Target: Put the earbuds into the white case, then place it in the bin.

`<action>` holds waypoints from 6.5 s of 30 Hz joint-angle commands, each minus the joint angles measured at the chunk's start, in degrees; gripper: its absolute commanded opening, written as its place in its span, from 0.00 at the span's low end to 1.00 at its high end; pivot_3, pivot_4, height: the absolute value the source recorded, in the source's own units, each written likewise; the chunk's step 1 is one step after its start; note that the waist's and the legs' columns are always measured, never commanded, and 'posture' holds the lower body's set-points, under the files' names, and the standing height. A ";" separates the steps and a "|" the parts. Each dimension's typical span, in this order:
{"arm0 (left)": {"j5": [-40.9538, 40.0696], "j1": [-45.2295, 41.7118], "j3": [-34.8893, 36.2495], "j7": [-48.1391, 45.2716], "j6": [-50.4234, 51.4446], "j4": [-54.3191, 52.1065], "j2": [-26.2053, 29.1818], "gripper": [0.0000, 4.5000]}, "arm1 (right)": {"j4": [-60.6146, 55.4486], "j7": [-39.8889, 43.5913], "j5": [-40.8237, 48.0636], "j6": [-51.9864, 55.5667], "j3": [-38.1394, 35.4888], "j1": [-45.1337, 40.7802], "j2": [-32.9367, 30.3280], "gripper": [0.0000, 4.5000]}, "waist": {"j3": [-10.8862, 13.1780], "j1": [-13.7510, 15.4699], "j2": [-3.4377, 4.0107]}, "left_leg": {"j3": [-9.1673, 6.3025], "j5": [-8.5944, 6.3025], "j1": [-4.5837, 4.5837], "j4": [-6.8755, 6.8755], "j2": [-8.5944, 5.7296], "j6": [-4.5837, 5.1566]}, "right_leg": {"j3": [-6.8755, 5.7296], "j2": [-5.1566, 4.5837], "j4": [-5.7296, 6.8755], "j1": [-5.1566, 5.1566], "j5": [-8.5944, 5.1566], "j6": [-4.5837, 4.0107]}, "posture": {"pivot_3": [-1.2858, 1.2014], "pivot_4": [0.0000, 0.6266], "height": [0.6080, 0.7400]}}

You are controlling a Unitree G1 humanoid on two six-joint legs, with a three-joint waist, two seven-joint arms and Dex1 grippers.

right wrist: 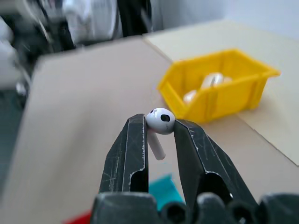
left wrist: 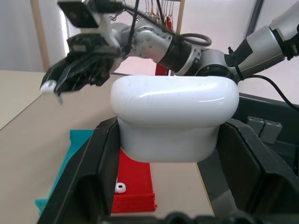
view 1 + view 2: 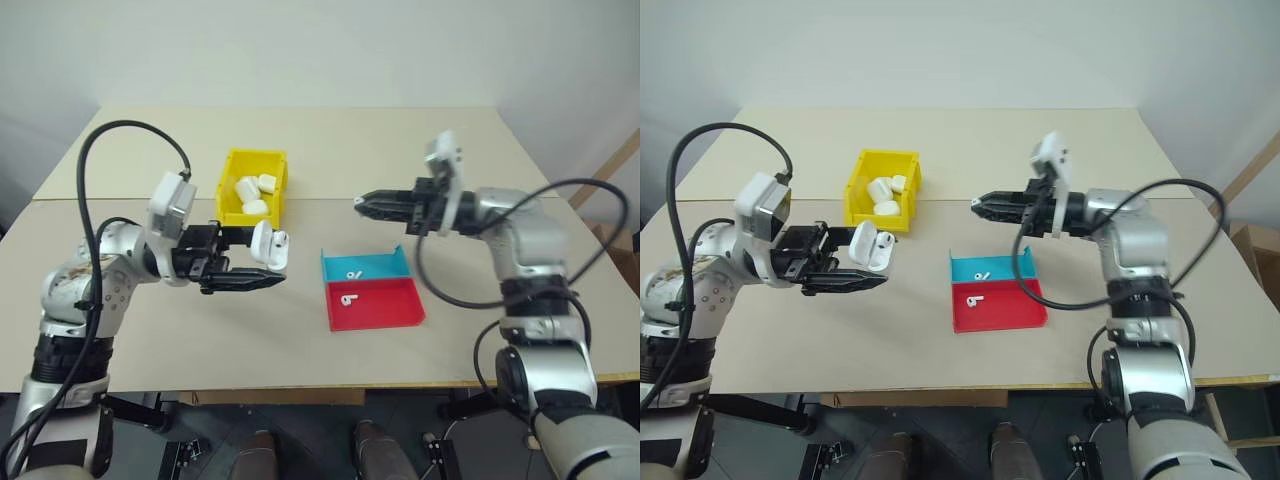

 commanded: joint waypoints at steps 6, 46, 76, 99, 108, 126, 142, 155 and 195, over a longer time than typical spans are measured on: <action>1.32 -5.62 -3.09 0.57 -0.06 1.39 -4.75 0.62 | -27.64 -17.78 23.99 15.35 -3.91 4.18 6.62 0.15 | -0.01 -0.16 0.00 | 0.00 0.00 0.02 0.00 0.00 0.01 | 0.03 0.02 -0.01 0.00 -0.01 0.01 | 0.52 0.24 1.00; -1.68 -3.01 -1.26 4.15 2.27 -4.91 -6.90 0.62 | -32.48 -18.36 28.34 3.83 7.69 13.84 -6.43 0.15 | -0.01 0.19 -0.01 | -0.01 0.01 -0.04 0.00 -0.01 0.01 | 0.02 0.01 -0.20 0.03 -0.02 0.03 | 0.52 0.24 1.00; -1.65 -3.43 -1.64 3.71 2.24 -4.90 -7.01 0.62 | -30.69 -19.57 30.10 4.82 11.44 10.91 -8.66 0.15 | -0.01 0.63 -0.01 | 0.00 0.00 -0.06 0.00 -0.01 0.02 | 0.01 0.01 -0.29 0.05 -0.01 0.03 | 0.52 0.24 1.00; -1.22 -3.92 -1.57 3.59 1.46 -3.95 -7.14 0.62 | -32.03 -19.25 28.26 5.61 12.33 10.33 -10.22 0.80 | -0.01 1.25 -0.01 | 0.00 0.00 -0.09 0.00 -0.01 0.02 | 0.00 0.00 -0.34 0.05 -0.01 0.03 | 0.52 0.24 1.00; -0.13 -4.97 -1.84 2.68 0.63 -1.65 -7.51 0.62 | -33.48 -15.96 32.86 6.18 10.05 11.12 -13.42 0.80 | -0.01 1.26 -0.02 | 0.00 0.00 -0.08 0.00 -0.01 0.02 | -0.01 0.00 -0.35 0.06 -0.01 0.03 | 0.52 0.24 1.00; 2.24 -6.11 -3.82 0.49 -1.24 1.78 -8.23 0.62 | -23.10 -4.77 25.60 1.51 9.43 0.05 -23.18 0.27 | -0.01 1.03 -0.01 | 0.02 0.01 -0.05 0.01 0.00 0.02 | 0.01 0.01 -0.36 0.06 0.00 0.03 | 0.52 0.24 1.00; 3.60 -6.96 -4.91 -1.00 -1.57 3.02 -9.48 0.62 | 6.21 19.36 -9.57 -30.95 36.21 -33.25 -10.62 0.00 | 0.00 1.15 0.01 | 0.04 0.01 -0.13 0.03 0.00 0.02 | -0.02 0.00 -0.36 -0.03 0.01 0.03 | 0.52 0.24 1.00; 2.83 -5.40 -4.21 0.12 -0.76 0.34 -8.46 0.62 | 9.51 24.51 -11.61 -39.73 37.34 -34.67 -4.92 0.00 | 0.01 1.23 0.03 | 0.02 0.01 -0.11 0.02 0.00 0.01 | -0.04 -0.02 -0.23 -0.04 0.01 0.01 | 0.52 0.24 1.00; 2.43 -4.38 0.87 1.56 -3.95 3.21 -8.14 0.62 | -27.05 -7.97 25.19 7.81 -2.51 10.61 -28.74 0.00 | 0.00 1.59 0.02 | 0.00 0.01 -0.09 0.03 -0.03 0.03 | -0.04 -0.05 -0.34 0.08 0.01 0.01 | 0.52 0.24 1.00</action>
